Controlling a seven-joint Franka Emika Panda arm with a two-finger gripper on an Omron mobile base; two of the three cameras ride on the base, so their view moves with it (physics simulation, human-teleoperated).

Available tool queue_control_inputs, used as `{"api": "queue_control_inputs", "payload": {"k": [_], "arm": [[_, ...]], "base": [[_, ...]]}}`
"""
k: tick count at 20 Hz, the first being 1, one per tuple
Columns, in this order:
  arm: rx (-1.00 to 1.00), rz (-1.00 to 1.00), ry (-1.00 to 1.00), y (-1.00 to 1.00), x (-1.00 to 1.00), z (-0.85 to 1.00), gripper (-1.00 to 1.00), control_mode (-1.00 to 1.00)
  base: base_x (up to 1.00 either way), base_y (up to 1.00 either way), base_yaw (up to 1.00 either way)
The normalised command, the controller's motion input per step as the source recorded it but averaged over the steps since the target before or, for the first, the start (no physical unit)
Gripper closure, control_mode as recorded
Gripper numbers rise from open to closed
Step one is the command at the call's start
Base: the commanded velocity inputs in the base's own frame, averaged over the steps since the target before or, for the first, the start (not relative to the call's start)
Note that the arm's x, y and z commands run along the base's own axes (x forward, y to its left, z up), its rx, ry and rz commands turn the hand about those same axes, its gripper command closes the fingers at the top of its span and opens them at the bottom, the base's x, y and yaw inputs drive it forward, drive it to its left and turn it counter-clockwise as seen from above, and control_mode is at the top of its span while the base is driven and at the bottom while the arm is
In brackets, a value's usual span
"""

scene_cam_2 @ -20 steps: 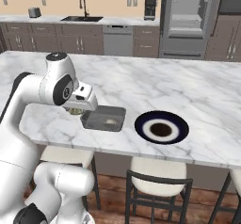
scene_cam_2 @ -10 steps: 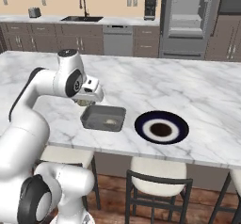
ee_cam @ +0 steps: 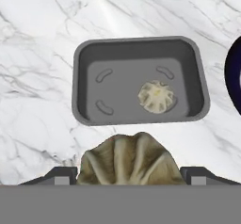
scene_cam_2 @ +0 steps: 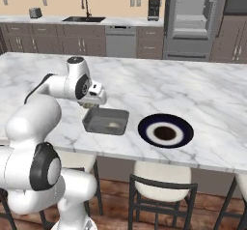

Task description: Place two dumplings into each of the tupperware containers and then place the containers in the fridge.

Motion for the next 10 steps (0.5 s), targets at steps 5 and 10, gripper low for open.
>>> {"api": "queue_control_inputs", "payload": {"k": [5,10], "arm": [[0.0,0.0,0.02,0.12,0.47,-0.61,1.0,-1.0],[0.0,0.0,0.01,0.0,0.38,-0.5,1.0,-1.0]], "base": [[0.0,0.0,0.0],[0.0,0.0,0.0]]}}
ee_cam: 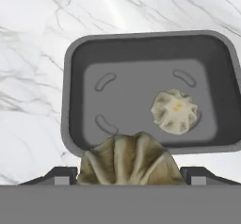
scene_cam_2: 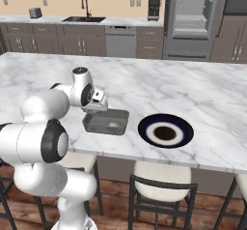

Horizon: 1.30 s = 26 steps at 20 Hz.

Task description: Place two dumplings into each of the tupperware containers and then place the containers in the fridge.

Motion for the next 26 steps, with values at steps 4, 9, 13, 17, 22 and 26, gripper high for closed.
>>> {"api": "queue_control_inputs", "payload": {"k": [4,9,13,17,22,26], "arm": [[0.02,0.0,0.01,0.0,0.24,-0.55,1.0,-1.0],[0.04,0.0,0.0,0.0,0.24,-0.56,1.0,-1.0],[0.01,0.0,0.0,0.0,0.41,-0.29,1.0,-1.0],[0.0,0.0,0.0,0.0,0.24,-0.13,1.0,-1.0],[0.0,0.0,0.0,0.0,0.19,-0.12,1.0,-1.0],[0.0,0.0,0.0,0.0,0.19,-0.2,1.0,-1.0]], "base": [[0.0,0.0,0.0],[0.0,0.0,0.0],[0.0,0.0,0.0],[0.0,0.0,0.0],[0.0,0.0,0.0],[0.0,0.0,0.0]]}}
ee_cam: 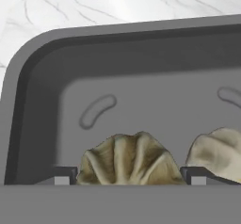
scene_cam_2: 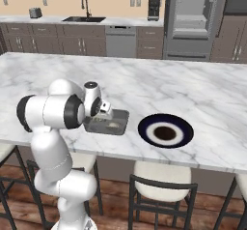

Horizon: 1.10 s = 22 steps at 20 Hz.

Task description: Place two dumplings into each of the tupperware containers and then place the containers in the fridge.

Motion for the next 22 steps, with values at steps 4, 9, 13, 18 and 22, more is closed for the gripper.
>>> {"api": "queue_control_inputs", "payload": {"k": [4,9,13,18,22], "arm": [[0.0,0.0,0.0,0.0,0.14,-0.1,-1.0,-1.0],[0.0,0.0,0.0,0.0,0.02,0.0,-1.0,-1.0],[0.0,0.0,0.0,0.0,0.0,0.0,-1.0,-1.0],[0.0,0.0,0.0,0.0,0.02,0.02,-1.0,-1.0],[0.0,-0.07,0.0,-0.17,-0.16,0.31,-1.0,-1.0]], "base": [[0.0,0.0,0.0],[0.0,0.0,0.0],[0.0,0.0,0.0],[0.0,0.0,0.0],[0.0,0.0,0.0]]}}
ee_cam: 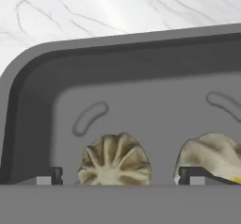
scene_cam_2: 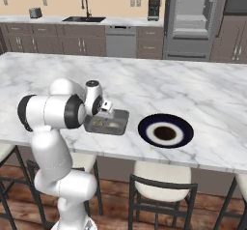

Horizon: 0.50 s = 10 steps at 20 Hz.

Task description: Place two dumplings into each of the tupperware containers and then place the containers in the fridge.

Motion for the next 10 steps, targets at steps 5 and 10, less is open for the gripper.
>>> {"api": "queue_control_inputs", "payload": {"k": [5,10], "arm": [[0.0,-0.19,0.04,-0.44,-0.31,0.45,-1.0,-1.0],[0.04,-0.12,0.0,-0.68,-0.41,0.27,-1.0,-1.0]], "base": [[0.0,0.0,0.0],[0.0,0.0,0.0]]}}
